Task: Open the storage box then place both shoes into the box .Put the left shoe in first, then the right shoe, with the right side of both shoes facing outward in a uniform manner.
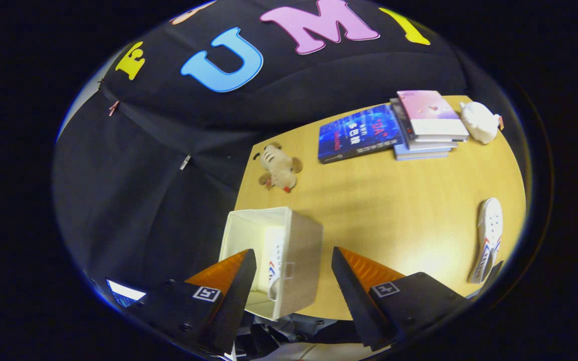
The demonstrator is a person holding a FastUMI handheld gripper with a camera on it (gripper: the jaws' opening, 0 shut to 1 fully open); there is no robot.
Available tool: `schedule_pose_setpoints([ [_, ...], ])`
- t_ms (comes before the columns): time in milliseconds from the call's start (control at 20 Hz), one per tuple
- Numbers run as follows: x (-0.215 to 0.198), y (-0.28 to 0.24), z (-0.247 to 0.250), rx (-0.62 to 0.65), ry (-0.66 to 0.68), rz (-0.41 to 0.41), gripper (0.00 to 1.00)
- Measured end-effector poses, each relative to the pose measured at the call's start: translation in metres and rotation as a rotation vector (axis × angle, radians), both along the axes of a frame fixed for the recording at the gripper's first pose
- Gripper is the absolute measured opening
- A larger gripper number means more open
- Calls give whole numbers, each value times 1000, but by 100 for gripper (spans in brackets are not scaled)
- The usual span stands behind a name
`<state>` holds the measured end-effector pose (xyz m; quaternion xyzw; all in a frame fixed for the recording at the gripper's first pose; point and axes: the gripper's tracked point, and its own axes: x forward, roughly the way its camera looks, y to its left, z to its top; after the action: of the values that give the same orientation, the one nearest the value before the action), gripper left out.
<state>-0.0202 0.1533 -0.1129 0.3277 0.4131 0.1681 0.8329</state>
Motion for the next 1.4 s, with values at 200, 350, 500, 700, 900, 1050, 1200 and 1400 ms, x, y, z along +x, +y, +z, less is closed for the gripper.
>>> schedule_pose_setpoints([
  [200,-10,-91,-26,-96,7,-107,93],
  [350,-19,-157,-60,-154,60,-196,93],
  [500,-20,-226,-115,-219,145,-260,93],
  [700,-43,-284,-185,-288,266,-302,93],
  [900,-56,-320,-250,-342,370,-300,92],
  [1050,-59,-327,-288,-340,432,-274,91],
  [1200,-58,-323,-315,-317,479,-234,90],
  [1400,-50,-311,-325,-288,487,-174,84],
])
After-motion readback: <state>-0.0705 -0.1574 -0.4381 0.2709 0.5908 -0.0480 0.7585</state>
